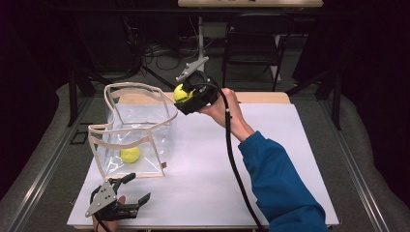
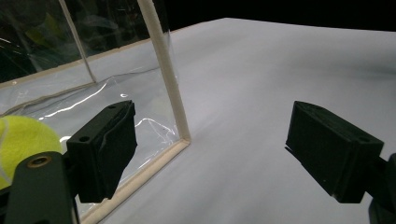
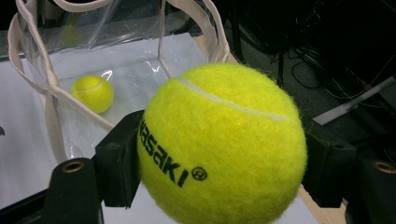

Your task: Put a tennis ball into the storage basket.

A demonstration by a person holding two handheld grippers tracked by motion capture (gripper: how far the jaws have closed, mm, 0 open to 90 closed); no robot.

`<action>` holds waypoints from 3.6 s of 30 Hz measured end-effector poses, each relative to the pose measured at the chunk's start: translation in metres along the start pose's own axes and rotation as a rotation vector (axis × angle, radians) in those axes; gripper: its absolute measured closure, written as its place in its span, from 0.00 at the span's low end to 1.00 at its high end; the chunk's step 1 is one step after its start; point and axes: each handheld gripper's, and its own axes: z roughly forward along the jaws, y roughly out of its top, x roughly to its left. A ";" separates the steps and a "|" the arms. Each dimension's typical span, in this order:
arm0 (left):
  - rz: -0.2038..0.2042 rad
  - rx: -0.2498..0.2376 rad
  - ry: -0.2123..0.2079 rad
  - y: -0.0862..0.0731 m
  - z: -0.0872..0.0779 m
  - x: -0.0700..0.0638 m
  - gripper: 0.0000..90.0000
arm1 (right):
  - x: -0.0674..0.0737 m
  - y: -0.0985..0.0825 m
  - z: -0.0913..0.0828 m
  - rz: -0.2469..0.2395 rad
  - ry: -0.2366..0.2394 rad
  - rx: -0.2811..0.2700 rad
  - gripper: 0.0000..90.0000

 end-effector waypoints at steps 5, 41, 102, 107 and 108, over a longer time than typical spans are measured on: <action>-0.003 -0.002 0.000 0.000 0.000 0.000 0.18 | 0.003 0.002 0.001 -0.003 0.006 -0.004 0.29; -0.002 -0.004 -0.003 0.000 0.000 0.000 0.18 | 0.015 0.015 0.013 -0.021 0.036 -0.026 0.29; -0.021 -0.013 -0.016 -0.001 0.000 0.002 0.18 | 0.037 0.054 0.058 -0.080 0.096 0.052 0.29; -0.016 -0.010 -0.015 -0.001 0.001 0.002 0.18 | 0.037 0.054 0.066 -0.085 0.113 0.085 0.29; -0.019 -0.011 -0.018 -0.001 0.001 0.002 0.18 | 0.037 0.054 0.068 -0.086 0.126 0.087 0.29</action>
